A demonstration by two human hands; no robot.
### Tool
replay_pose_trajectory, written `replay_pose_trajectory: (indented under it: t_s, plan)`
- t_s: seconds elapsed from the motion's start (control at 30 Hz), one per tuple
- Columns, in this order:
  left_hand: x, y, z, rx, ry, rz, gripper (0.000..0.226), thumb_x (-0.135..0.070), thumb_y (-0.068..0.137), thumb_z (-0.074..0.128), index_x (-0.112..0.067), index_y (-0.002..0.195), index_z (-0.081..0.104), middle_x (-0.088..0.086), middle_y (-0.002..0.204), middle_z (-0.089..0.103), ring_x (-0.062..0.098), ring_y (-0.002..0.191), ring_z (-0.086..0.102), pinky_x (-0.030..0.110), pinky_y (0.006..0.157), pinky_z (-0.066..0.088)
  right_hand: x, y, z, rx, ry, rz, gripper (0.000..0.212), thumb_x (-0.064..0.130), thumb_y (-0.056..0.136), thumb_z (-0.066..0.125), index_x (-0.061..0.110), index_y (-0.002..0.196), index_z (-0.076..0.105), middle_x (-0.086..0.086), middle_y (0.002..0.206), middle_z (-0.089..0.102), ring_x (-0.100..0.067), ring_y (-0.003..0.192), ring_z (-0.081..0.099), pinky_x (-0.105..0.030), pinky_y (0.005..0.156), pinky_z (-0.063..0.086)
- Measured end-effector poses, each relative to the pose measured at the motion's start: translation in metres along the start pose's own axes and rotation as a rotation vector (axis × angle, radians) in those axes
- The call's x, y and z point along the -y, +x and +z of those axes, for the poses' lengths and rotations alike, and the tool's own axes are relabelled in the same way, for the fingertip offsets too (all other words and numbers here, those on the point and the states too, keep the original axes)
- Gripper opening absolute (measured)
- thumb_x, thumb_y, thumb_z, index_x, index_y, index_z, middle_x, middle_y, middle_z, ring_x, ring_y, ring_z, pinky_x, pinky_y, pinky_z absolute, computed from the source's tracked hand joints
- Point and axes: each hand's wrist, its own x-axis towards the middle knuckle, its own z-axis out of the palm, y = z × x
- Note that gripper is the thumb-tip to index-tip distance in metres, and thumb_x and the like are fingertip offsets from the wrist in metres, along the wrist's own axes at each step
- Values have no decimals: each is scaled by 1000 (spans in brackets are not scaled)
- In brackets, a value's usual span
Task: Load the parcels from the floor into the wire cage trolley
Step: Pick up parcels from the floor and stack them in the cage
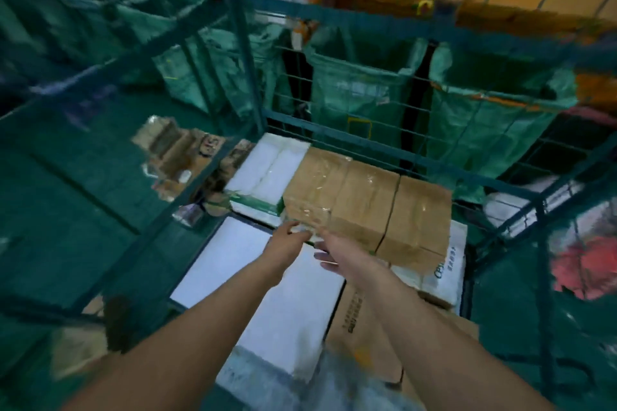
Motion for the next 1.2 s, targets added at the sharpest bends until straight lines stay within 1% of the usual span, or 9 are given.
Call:
replay_pose_trajectory:
  t_s: [0.2,0.4,0.5,0.67,0.77,0.83,0.93,1.03,1.2]
  plan:
    - [37,-76,-109,-169,-223,-53,47,-30,102,60,-15,145,51,1,138,54,18,117,52,29,94,40,16,-55,113,216,-206,-69,35,43,102,58,19,127,61,-1,106,64,-17,88,61,-27,77,48]
    - [111,-134,-196,-368,-351,-113,48,-34,100,63,-15,142,54,4,143,56,22,125,54,35,101,44,6,-88,222,370,-377,-77,31,37,104,57,16,127,58,-5,113,62,-22,99,60,-35,92,47]
    - [156,-170,-238,-475,-441,-154,44,-30,100,64,-12,140,56,1,137,57,17,113,53,29,87,45,-10,-108,289,444,-486,-76,30,34,104,56,15,128,58,-7,114,62,-22,97,59,-33,88,45]
    - [233,-235,-302,-598,-542,-236,44,-28,102,61,-10,141,54,2,130,55,19,114,51,28,92,37,-48,-155,401,589,-667,-77,31,28,105,54,13,133,56,-15,111,64,-28,102,63,-30,75,42]
    - [282,-271,-336,-689,-606,-284,43,-29,99,62,-11,137,60,7,136,62,26,123,56,31,92,40,-76,-175,466,679,-782,-74,12,27,105,53,18,109,60,-7,93,60,-18,76,57,-26,61,36]
    - [309,-292,-356,-737,-629,-301,35,-26,98,60,-11,129,66,7,120,68,24,111,61,27,83,40,-93,-183,502,697,-835,-86,10,26,104,55,22,96,61,0,87,58,-14,69,51,-25,61,37]
    - [343,-322,-380,-820,-656,-317,18,-18,100,57,-14,109,71,-2,84,60,9,71,50,26,62,38,-114,-189,548,728,-930,-111,12,26,103,54,20,107,64,0,96,62,-16,77,56,-26,67,43]
    - [379,-352,-400,-911,-735,-348,10,-20,100,60,-22,93,66,-3,88,61,9,76,52,29,75,41,-137,-199,594,786,-1022,-128,26,30,103,54,17,125,61,-4,107,64,-18,87,61,-30,76,49]
    - [419,-379,-427,-1003,-832,-414,7,-28,101,61,-21,101,61,8,106,59,24,94,54,33,84,43,-159,-205,655,857,-1124,-145,30,35,102,58,19,127,60,-2,104,65,-17,84,61,-30,72,50]
